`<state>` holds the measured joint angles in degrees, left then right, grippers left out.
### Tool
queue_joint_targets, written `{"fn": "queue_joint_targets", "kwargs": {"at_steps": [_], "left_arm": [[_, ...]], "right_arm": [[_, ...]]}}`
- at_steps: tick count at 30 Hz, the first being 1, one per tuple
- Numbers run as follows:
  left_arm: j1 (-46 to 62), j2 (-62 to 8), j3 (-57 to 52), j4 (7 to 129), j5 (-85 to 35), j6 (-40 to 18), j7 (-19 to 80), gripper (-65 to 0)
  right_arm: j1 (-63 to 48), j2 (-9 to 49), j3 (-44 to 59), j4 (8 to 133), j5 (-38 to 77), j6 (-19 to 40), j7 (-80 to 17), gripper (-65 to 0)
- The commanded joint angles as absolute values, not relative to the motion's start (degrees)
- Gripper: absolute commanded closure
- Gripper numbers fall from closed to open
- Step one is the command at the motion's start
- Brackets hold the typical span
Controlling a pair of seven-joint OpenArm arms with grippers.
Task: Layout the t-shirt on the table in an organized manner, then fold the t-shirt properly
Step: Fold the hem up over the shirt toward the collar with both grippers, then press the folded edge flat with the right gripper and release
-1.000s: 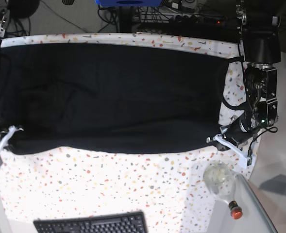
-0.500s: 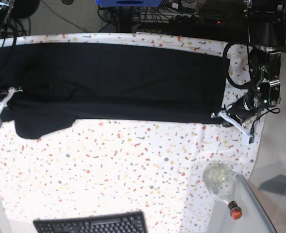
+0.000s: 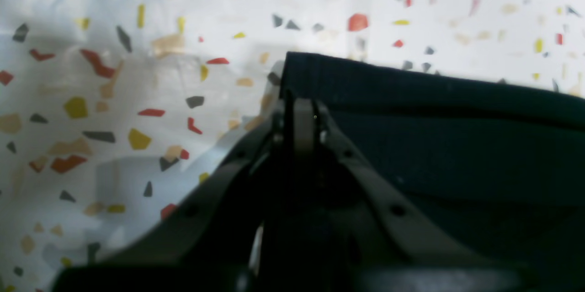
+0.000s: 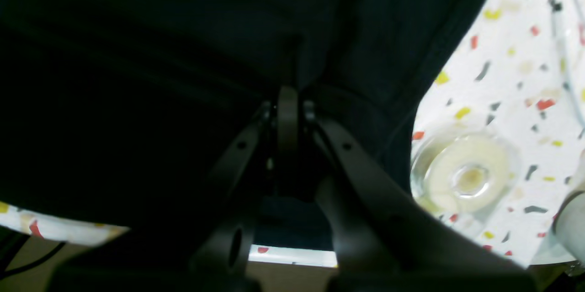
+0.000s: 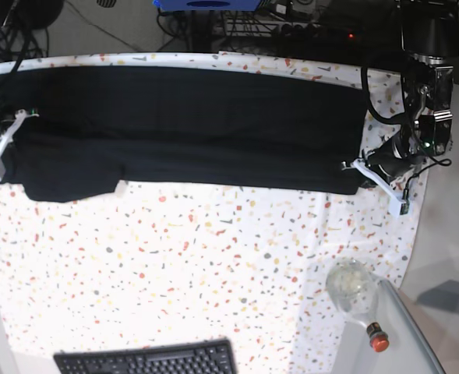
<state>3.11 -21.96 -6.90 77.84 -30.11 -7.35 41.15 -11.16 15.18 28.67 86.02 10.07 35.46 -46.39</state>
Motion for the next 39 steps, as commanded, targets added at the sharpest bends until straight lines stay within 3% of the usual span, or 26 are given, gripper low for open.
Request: {"fn": "queue_joint_targets", "kwargs": {"at_steps": [1, 17, 18, 19, 20, 22, 24, 26, 28, 39], "left_arm": [[2.86, -22.90, -7.16, 78.55, -30.02, -6.99, 40.13, 0.0], [4.00, -22.46, -7.08, 75.56, -29.93, -6.99, 40.13, 0.0], [4.00, -22.46, -7.08, 75.56, -29.93, -6.99, 40.13, 0.0], [4.09, -22.46, -7.08, 75.56, -29.93, -6.99, 40.13, 0.0], [4.09, -22.46, -7.08, 75.56, -29.93, -6.99, 40.13, -6.1], [4.88, -22.46, -7.43, 75.56, -30.02, -6.99, 40.13, -26.2], [5.14, -22.46, -7.69, 76.00, -30.11, -6.99, 40.13, -42.1], [5.23, -22.81, -7.69, 76.09, -30.29, -6.99, 40.13, -52.8], [5.23, -22.90, -7.87, 77.23, -30.37, -6.99, 40.13, -55.6], [10.86, -19.03, -24.31, 89.10, -30.46, -6.99, 40.13, -55.3]], "right_arm": [[-10.68, 16.31, 29.05, 86.64, 9.80, 35.21, -45.85, 0.0], [-10.51, 12.09, 31.87, 83.65, 9.63, 34.86, -46.20, 0.0], [-10.51, 11.38, 33.19, 83.65, 9.63, 34.86, -46.55, -5.1], [-10.42, 10.68, 34.68, 83.74, 9.63, 34.86, -47.08, -14.1], [-10.42, 10.07, 36.35, 83.82, 9.63, 34.95, -47.52, -23.0], [-10.86, 9.27, 39.25, 85.67, 9.80, 35.21, -47.60, -35.7], [-12.26, 7.69, 41.36, 88.84, 9.71, 35.21, -47.43, -35.1], [-13.49, 6.55, 42.51, 92.88, 9.71, 35.21, -47.34, -32.4], [-14.64, 6.02, 42.42, 96.22, 9.80, 35.21, -47.52, -31.4], [-8.48, 5.93, 35.74, 99.30, 9.54, 35.21, -47.25, -31.7]]}}
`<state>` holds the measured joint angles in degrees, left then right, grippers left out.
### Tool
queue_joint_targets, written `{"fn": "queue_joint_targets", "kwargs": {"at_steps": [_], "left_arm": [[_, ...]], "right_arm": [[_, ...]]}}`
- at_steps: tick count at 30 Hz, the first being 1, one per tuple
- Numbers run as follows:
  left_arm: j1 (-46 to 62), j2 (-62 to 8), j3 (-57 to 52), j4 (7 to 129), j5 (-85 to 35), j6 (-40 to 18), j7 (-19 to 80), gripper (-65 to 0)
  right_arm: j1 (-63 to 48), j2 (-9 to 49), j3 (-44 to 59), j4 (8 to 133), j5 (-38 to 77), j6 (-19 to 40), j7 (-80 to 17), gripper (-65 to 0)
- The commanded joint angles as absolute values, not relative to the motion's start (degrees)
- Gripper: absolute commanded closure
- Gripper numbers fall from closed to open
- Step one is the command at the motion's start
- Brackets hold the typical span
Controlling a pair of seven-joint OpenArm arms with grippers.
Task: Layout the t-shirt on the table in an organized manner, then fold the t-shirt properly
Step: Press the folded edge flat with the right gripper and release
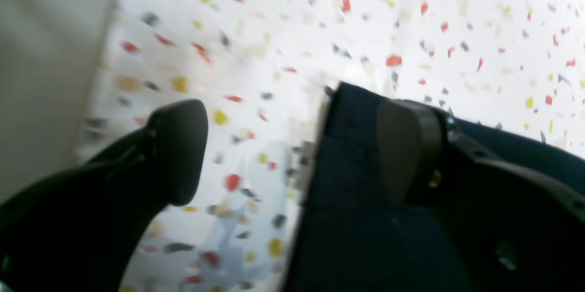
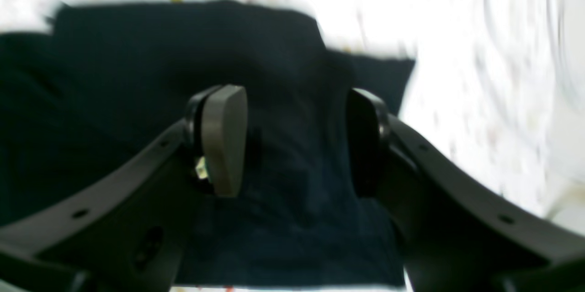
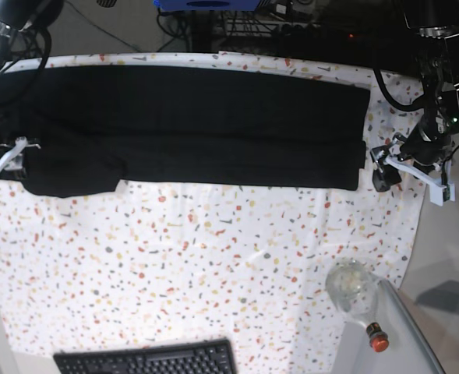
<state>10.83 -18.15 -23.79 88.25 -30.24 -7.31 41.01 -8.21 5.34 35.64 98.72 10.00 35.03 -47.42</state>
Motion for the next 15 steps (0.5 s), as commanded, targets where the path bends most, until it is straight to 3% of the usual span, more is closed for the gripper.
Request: {"fn": "queue_joint_targets", "kwargs": {"at_steps": [1, 2, 4, 6, 8, 13, 15], "left_arm": [[11.47, -19.03, -25.19, 89.01, -30.46, -6.99, 40.13, -55.1], [12.00, -19.03, -26.24, 89.01, -30.46, -6.99, 40.13, -54.1], [13.67, -18.59, -28.18, 89.01, -30.46, -6.99, 40.13, -44.9], [14.64, -17.71, -30.11, 89.10, -30.46, -6.99, 40.13, -25.7], [15.52, -17.19, -31.96, 89.01, -30.46, -6.99, 40.13, 0.0], [16.92, -17.27, -35.12, 88.66, -30.20, -7.08, 40.13, 0.0], [17.01, -17.45, -35.30, 88.57, -30.11, -7.08, 40.13, 0.0]], "right_arm": [[-8.31, 5.93, 34.59, 99.12, 9.54, 35.03, -47.25, -31.7], [-7.69, 6.02, 33.19, 98.95, 9.54, 34.95, -47.16, -31.7], [-5.41, 6.02, 30.29, 96.57, 9.45, 34.86, -46.11, -31.5], [-1.80, 7.16, 28.09, 92.44, 9.45, 34.77, -45.05, -31.4], [0.57, 7.87, 26.51, 89.71, 9.45, 34.77, -46.29, -31.4], [-1.36, 7.78, 26.15, 89.71, 9.45, 34.77, -48.40, -30.2], [-2.15, 7.69, 26.15, 87.69, 9.45, 34.77, -47.08, -23.7]]}}
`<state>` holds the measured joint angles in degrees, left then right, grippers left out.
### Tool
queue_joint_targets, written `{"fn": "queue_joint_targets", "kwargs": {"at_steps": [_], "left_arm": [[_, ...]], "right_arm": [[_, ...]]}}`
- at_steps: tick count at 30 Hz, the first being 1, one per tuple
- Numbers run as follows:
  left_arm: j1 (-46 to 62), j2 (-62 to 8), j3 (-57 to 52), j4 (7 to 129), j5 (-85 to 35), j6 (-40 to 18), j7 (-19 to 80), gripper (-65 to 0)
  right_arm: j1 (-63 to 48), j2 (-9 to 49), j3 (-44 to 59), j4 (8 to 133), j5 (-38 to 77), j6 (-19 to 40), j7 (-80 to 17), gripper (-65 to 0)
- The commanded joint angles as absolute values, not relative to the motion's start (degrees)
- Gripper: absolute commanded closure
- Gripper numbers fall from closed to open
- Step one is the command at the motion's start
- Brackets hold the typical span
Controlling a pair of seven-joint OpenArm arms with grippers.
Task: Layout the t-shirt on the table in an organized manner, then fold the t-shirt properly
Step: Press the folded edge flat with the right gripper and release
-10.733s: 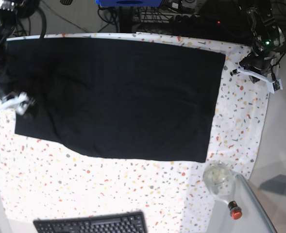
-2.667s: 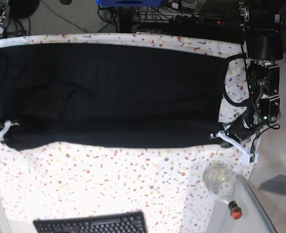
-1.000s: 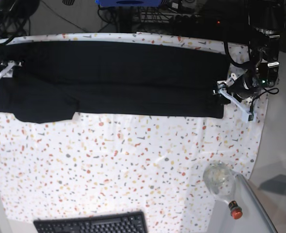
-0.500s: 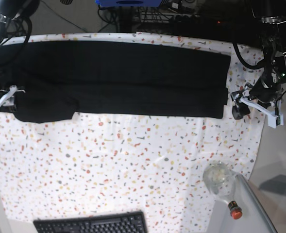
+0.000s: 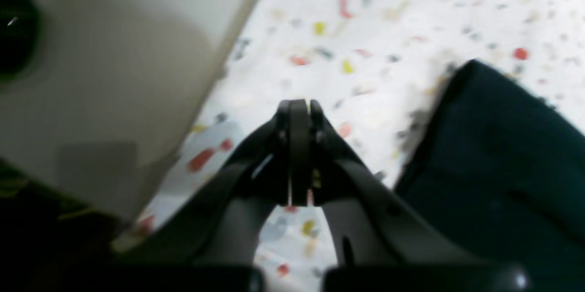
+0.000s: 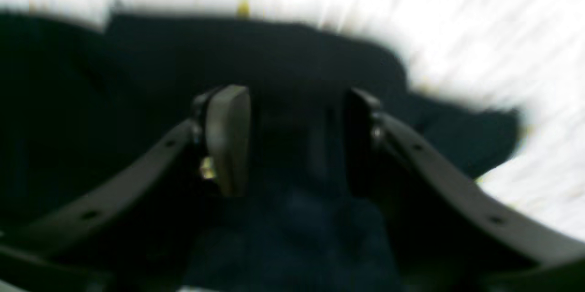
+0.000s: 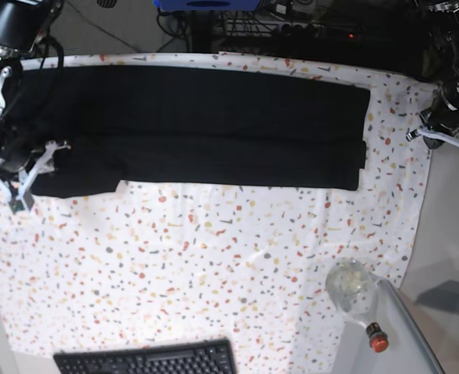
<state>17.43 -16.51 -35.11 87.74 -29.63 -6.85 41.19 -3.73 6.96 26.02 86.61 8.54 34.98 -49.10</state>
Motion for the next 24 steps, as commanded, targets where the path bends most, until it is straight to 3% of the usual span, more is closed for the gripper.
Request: {"fn": "queue_joint_targets", "kwargs": {"at_steps": [1, 6, 19, 24], "left_arm": [[17.01, -17.54, -35.30, 88.57, -30.11, -7.08, 40.13, 0.0], [16.66, -17.54, -35.12, 88.57, -30.02, -7.08, 40.13, 0.0], [16.31, -17.54, -34.77, 85.67, -30.02, -7.08, 40.04, 0.0], [16.40, -17.54, -34.95, 85.32, -30.02, -7.08, 39.96, 0.0]], "right_arm": [[-2.24, 7.69, 26.15, 86.46, 9.45, 34.77, -46.11, -19.8], [-2.33, 7.60, 26.07, 80.22, 9.45, 34.77, -42.77, 0.0], [-15.43, 7.34, 20.09, 88.40, 9.63, 34.86, -42.86, 0.0], [-18.07, 5.76, 20.62, 96.75, 9.54, 34.86, -42.86, 0.0]]}}
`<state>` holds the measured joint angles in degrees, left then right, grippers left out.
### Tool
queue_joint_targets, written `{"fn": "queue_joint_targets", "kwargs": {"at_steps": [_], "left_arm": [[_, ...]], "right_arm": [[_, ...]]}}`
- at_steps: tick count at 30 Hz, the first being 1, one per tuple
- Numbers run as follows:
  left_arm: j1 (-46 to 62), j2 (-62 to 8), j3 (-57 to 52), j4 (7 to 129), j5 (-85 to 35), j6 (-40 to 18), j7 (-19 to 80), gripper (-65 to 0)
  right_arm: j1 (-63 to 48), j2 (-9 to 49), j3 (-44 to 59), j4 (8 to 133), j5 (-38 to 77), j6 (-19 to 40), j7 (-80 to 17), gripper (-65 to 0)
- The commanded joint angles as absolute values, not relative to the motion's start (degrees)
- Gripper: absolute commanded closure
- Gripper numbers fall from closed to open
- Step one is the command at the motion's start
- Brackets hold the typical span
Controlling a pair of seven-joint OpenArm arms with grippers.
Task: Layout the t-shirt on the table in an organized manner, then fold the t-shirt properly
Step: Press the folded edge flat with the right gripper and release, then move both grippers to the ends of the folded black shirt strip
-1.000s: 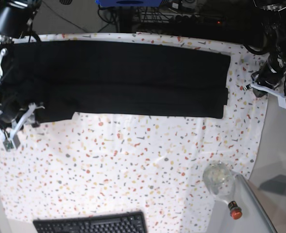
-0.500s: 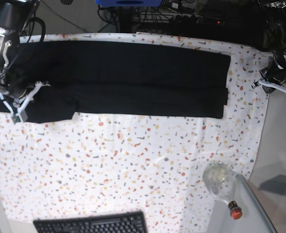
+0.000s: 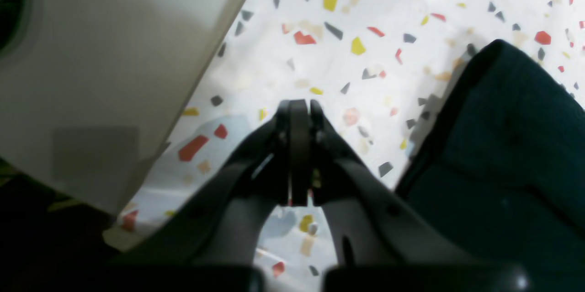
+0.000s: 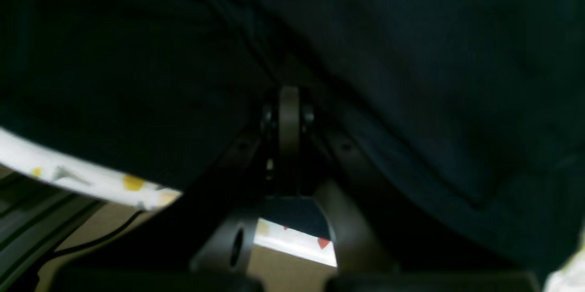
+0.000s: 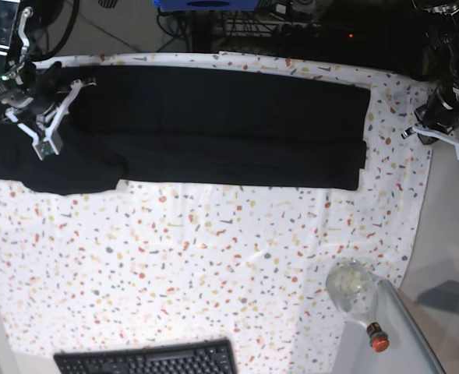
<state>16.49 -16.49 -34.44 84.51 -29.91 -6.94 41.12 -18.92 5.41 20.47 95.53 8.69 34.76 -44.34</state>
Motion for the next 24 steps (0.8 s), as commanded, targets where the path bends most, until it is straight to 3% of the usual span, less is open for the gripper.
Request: {"fn": "queue_joint_targets", "kwargs": {"at_steps": [1, 5, 9, 10, 14, 16, 24], "left_arm": [[16.48, -17.54, -34.86, 85.49, -30.02, -7.08, 39.96, 0.0], [16.48, -17.36, -34.86, 85.76, -30.02, -7.08, 39.96, 0.0], [16.84, -17.36, -34.86, 85.85, -30.02, -7.08, 39.96, 0.0], [16.92, -17.36, -34.86, 85.85, -30.02, -7.08, 39.96, 0.0], [17.10, -17.36, -35.21, 85.49, -30.02, -7.08, 39.96, 0.0], [18.07, -17.54, -35.30, 85.32, -30.02, -7.08, 39.87, 0.0], [18.68, -17.54, -35.30, 85.41, -30.02, -7.08, 39.78, 0.0]], "right_arm": [[-18.15, 5.58, 20.62, 98.59, 9.54, 34.86, -42.86, 0.0], [-13.93, 5.41, 20.62, 100.26, 9.54, 34.77, -42.77, 0.0], [-3.56, 5.58, 23.87, 93.14, 9.45, 31.78, -42.86, 0.0], [-0.40, 6.02, 24.66, 89.71, 9.45, 29.67, -42.95, -4.7], [9.27, 9.71, 25.01, 75.82, 9.45, 24.22, -42.77, -33.5], [12.79, 11.65, 23.87, 68.35, 9.45, 24.04, -42.24, -40.2], [18.86, 15.34, 23.16, 49.45, 9.45, 23.96, -34.77, -31.4]]}}
